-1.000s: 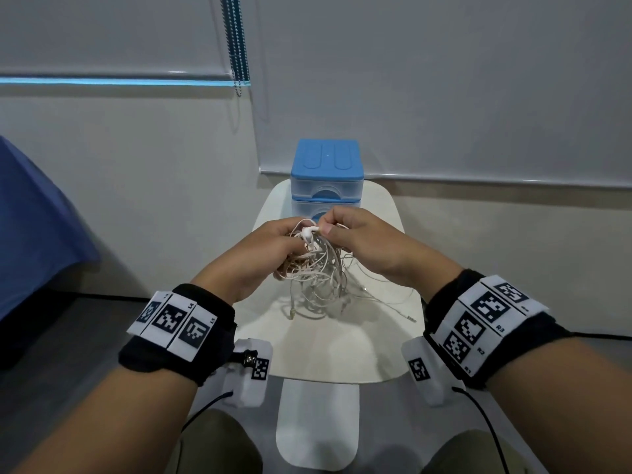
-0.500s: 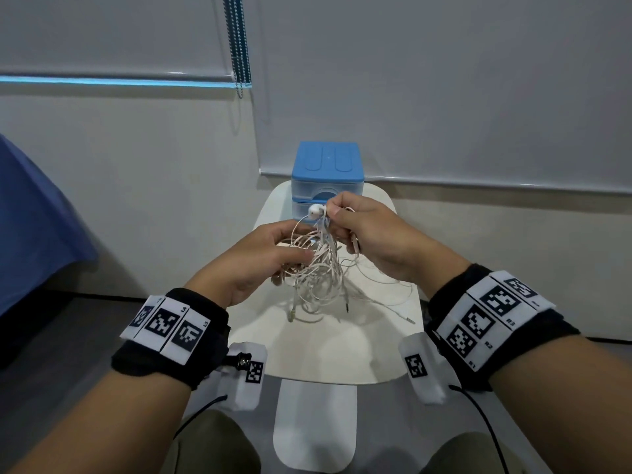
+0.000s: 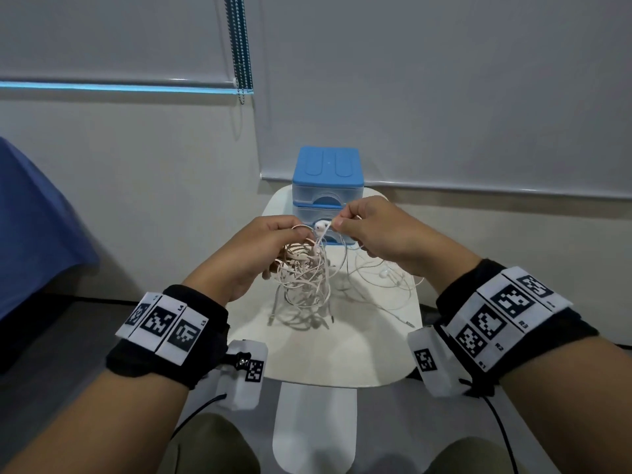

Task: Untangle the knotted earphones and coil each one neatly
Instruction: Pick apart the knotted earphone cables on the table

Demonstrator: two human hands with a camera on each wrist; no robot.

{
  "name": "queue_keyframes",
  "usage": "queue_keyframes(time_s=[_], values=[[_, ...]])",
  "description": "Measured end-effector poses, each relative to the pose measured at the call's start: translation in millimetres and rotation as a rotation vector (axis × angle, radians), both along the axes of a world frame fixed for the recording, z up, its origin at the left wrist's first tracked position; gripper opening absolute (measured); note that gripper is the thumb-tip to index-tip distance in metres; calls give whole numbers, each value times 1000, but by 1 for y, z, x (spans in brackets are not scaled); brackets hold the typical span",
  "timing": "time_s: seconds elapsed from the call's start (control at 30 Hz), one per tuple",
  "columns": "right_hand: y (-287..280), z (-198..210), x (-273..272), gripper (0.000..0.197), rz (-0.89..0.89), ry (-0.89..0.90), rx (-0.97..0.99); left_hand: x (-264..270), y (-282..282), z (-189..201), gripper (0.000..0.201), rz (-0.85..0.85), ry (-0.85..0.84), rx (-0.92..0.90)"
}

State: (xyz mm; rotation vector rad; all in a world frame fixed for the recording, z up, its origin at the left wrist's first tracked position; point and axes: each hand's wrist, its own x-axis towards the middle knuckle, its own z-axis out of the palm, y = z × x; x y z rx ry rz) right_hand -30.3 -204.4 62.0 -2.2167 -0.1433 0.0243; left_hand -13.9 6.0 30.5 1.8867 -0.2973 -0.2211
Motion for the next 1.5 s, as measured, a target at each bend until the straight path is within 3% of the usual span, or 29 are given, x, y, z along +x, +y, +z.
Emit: queue_keyframes(time_s=[0.13,0.23,0.27,0.33,0.5,0.6,0.7,0.77,0.83,1.07,1.2,1.3,1.4,1.5], values=[[-2,6,-5,23,67,46,-186,-1,0,1,20,36,-25,46],[1,9,-10,21,74,37,-274,-7,-5,3,5,-32,10,82],[3,9,-10,21,69,38,-282,-10,-8,2,10,-59,9,105],[6,9,-10,22,60,58,-231,-13,-15,-2,21,-63,-38,158],[4,9,-9,21,48,37,-216,-12,-21,-8,6,49,-143,257],[-1,6,-11,21,28,23,-227,-14,-22,-6,17,52,-145,286],[-1,2,-10,23,-1,33,-120,-17,-27,-8,29,67,-157,351],[2,2,-9,23,-5,23,-101,-15,-32,-10,19,102,-213,408],[3,2,-9,22,-6,8,-146,-14,-34,-9,12,141,-236,433],[0,-3,-4,21,65,-118,-466,-7,-30,1,23,214,-185,312],[-8,-2,-3,20,147,-125,-194,2,-19,0,23,259,-156,362],[-12,1,2,24,102,-121,-28,2,-14,-6,16,167,-148,452],[-7,4,7,25,117,-135,-73,-3,-21,-11,41,-111,-99,476],[-4,10,10,17,127,-124,-80,-7,-28,-16,35,-174,-112,554]])
